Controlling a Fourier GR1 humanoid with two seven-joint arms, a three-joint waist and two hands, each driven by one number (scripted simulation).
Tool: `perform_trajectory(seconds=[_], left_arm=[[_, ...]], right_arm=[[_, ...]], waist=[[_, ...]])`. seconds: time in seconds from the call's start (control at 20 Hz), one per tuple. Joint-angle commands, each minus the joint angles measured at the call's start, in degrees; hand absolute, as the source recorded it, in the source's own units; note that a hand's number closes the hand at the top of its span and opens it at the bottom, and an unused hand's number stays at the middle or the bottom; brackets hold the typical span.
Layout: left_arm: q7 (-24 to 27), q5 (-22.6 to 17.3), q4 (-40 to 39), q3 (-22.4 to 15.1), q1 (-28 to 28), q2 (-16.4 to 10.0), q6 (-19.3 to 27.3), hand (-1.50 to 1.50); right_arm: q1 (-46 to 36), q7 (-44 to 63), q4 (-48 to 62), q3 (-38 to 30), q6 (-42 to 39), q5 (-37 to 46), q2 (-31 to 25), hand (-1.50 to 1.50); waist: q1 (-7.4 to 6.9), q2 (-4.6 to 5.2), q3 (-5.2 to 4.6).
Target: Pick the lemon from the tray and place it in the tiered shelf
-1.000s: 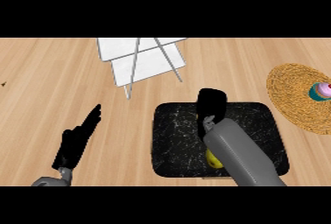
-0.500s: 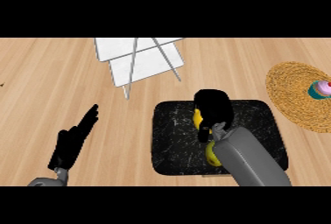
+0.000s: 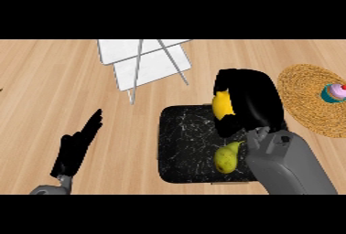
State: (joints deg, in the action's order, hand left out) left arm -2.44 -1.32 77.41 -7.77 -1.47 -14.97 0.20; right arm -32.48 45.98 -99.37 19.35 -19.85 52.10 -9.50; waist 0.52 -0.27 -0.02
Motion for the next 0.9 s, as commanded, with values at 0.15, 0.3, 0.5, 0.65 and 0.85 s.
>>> perform_trajectory(seconds=[0.15, 0.3, 0.5, 0.65, 0.85], left_arm=[[1.26, 2.47, -1.65, -2.26, -0.57, 4.03, 1.94, 0.00], [0.02, 2.32, 2.90, -1.29, 2.31, 0.72, 0.01, 0.00], [-1.95, 0.54, 0.74, 0.88, -2.10, 0.70, -2.14, 0.00], [-0.12, 1.47, -0.44, 1.11, -2.19, 0.67, -1.82, 0.00], [0.11, 1.32, -0.59, 0.87, -1.73, 0.90, -2.85, 0.00]], right_arm=[[-9.18, 2.06, -3.66, -7.92, 4.30, -0.76, 3.88, 1.50], [-19.33, 2.40, 4.89, -12.38, 3.48, -1.29, 4.51, 1.50], [-25.17, -1.85, 14.16, -16.77, 6.04, -1.03, 2.48, 1.50], [-33.31, -2.93, 24.88, -18.19, 9.68, 1.40, 2.49, 1.50], [-39.25, -6.32, 39.43, -20.49, 17.39, 3.04, 3.73, 1.50]], waist=[[-0.68, 0.26, 0.00], [-1.56, 0.29, 0.00], [-1.26, 0.42, 0.00], [-1.72, 0.56, -0.03], [-2.42, 0.80, -0.04]])
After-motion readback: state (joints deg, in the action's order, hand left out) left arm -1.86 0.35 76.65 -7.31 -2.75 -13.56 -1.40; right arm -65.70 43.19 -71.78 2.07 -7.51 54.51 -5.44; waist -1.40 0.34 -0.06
